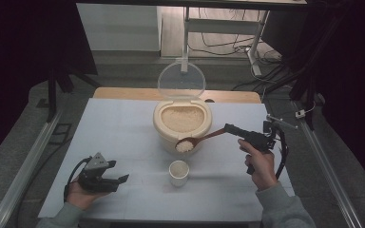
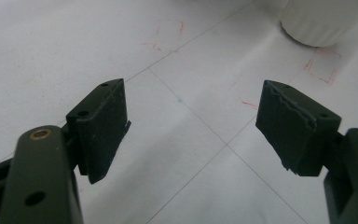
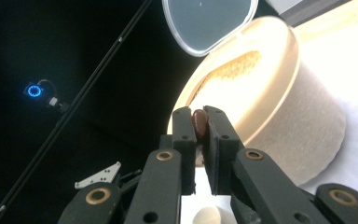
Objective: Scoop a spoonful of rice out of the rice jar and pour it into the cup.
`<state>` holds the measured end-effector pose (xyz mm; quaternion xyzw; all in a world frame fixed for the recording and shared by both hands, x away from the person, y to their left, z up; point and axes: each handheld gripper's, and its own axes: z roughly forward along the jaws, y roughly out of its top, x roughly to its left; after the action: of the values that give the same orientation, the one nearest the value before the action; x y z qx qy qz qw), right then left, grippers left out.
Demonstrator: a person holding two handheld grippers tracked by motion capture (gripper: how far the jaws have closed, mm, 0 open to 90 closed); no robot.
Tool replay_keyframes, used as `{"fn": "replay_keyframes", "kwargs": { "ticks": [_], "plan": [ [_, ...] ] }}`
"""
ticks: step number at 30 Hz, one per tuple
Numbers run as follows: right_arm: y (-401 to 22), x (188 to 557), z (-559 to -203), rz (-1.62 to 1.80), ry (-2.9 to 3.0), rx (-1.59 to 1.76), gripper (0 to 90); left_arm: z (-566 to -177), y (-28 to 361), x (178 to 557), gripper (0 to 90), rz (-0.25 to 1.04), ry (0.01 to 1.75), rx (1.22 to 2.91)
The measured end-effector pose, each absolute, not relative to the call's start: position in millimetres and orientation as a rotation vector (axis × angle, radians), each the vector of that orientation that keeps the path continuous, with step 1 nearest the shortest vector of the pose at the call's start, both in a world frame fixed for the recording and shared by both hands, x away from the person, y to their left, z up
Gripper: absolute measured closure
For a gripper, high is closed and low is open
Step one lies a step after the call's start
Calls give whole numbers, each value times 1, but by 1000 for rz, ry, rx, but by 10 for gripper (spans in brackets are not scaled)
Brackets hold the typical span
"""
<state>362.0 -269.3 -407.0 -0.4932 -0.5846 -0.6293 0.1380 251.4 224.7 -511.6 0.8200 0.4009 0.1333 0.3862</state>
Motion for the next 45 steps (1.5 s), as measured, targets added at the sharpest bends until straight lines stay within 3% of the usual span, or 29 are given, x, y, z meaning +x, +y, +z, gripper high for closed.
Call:
{"fn": "replay_keyframes", "kwargs": {
  "ticks": [17,35,45],
  "plan": [
    [-258,352,-429,-1748,-1830,-1406,837,-512,224,251,244,337,1021,2095],
    [-244,338,-416,-1825,-2137,-1287,837,-513,224,252,244,335,1022,2098],
    [-230,319,-398,-1916,-2411,-1045,837,-513,224,252,245,335,1023,2097]
  ]
}}
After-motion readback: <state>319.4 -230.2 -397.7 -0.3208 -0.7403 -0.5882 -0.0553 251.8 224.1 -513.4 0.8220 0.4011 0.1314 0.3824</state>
